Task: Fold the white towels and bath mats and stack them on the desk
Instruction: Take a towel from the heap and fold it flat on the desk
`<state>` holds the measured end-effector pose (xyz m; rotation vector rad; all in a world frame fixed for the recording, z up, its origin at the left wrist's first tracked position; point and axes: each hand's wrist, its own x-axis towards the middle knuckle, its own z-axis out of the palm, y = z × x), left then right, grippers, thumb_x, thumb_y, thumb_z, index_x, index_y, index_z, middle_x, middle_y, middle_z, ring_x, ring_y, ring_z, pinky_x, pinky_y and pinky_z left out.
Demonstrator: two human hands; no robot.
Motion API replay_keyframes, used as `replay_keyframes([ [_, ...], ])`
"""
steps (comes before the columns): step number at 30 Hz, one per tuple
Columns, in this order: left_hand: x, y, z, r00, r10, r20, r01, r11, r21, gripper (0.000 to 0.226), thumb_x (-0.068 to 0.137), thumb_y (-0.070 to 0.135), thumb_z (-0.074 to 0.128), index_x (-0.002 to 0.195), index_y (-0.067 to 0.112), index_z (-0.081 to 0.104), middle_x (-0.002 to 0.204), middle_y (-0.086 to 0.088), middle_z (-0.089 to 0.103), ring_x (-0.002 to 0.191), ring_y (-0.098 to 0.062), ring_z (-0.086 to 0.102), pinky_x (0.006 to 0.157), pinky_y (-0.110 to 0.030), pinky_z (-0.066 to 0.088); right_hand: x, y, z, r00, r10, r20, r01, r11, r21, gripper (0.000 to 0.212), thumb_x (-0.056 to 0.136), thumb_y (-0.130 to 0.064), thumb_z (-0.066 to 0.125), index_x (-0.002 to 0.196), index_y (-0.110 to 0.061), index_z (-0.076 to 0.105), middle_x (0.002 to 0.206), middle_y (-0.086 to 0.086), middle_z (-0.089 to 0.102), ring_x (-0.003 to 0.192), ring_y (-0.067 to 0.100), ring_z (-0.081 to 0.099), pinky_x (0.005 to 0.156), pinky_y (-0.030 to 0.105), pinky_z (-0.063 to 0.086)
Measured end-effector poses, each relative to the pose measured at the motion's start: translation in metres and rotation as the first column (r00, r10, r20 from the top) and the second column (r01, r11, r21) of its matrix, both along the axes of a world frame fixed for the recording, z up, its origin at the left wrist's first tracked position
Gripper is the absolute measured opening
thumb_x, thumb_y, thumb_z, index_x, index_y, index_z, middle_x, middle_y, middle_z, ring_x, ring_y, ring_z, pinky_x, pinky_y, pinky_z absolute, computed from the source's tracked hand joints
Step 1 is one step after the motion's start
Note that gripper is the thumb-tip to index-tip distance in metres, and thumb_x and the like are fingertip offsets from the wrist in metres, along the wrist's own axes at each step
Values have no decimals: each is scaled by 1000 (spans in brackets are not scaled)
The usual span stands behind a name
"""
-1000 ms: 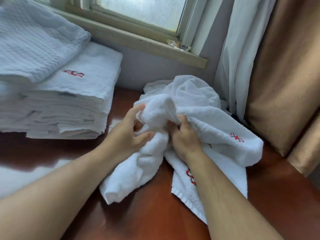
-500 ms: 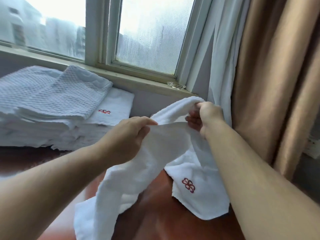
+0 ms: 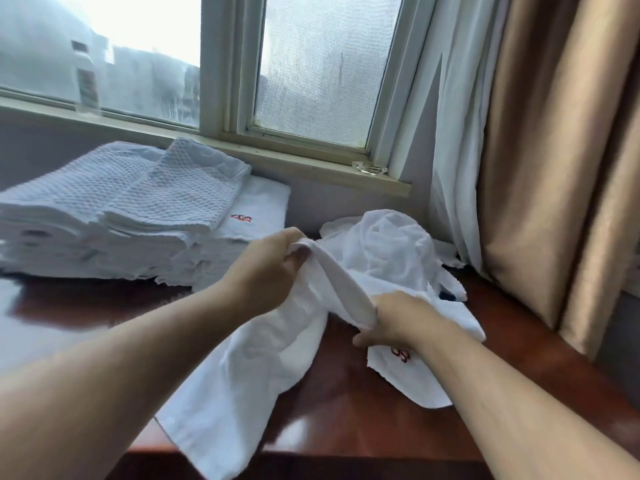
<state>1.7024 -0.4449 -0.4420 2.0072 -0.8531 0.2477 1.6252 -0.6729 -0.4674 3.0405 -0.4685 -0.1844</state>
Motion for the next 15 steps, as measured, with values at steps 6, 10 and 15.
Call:
replay_keyframes([
  [6,-15,22,-14,943,-331,37,215,690,692,31,94,54,59,83,26,60,70,10,56,70,-13,54,63,-28,39,6,-23,18,892,-445,79,432,790,-435,61,96,-29,48,154,-16,35,160,18,27,147,41,14,114,51,16],
  [10,-25,22,-14,739,-150,-656,546,703,455,55,94,74,38,97,33,75,84,10,69,64,-11,59,62,-24,48,-4,-28,22,996,-58,60,78,913,-399,40,93,-23,44,131,-25,55,131,3,55,124,28,45,96,38,36],
  [15,-24,3,-29,898,-64,-436,371,641,671,13,95,42,59,98,36,70,102,9,70,75,-9,63,65,-24,49,-2,-11,11,978,-183,-97,206,915,346,20,95,-21,57,76,-14,60,67,-4,60,58,16,57,56,26,49],
])
